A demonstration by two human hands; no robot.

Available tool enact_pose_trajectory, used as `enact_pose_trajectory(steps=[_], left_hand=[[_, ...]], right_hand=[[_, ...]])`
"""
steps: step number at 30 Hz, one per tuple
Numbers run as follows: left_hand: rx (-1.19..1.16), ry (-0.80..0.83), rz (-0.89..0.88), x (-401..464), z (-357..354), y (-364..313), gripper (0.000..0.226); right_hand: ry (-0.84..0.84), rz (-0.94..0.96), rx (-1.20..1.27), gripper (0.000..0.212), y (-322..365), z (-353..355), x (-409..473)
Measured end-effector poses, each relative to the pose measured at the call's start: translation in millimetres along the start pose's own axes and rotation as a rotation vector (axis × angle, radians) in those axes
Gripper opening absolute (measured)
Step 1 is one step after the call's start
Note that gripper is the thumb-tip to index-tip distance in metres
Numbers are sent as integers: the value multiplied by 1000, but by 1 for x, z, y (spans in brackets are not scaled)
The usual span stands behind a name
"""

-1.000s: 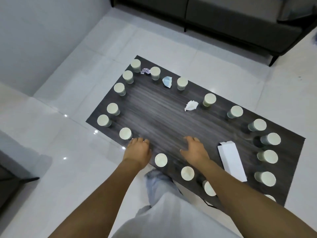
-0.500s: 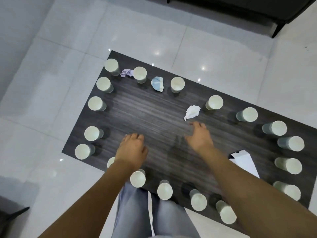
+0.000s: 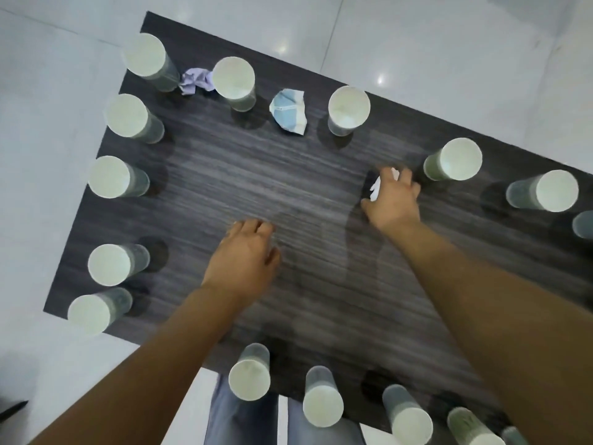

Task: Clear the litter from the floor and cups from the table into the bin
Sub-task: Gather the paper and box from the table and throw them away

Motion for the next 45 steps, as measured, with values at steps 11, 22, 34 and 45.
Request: enact_pose_trajectory(steps=[11,22,34,45], left_hand=[[-189,20,22,3,-14,19,40],[-832,-60,212,2,8,29,36],[-1236,-72,426,11,-5,81,29],[-609,-289,228,32,63,131,31]], right_hand=[[-22,126,129,40,11,-23,-41],[198,280,511,65,98,-49,-146],[336,297,557,78,131,-76,-138],[-126,395,171,57,201,6,-17]])
Point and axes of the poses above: each hand's wrist, its own x-axis towards the middle knuckle, its own z-axis out of the back of the hand, y = z × x, the point moved 7 cm from there along x, towards the middle knuckle, and after that the axes turned 7 degrees about -z, right-handed, at the moved point
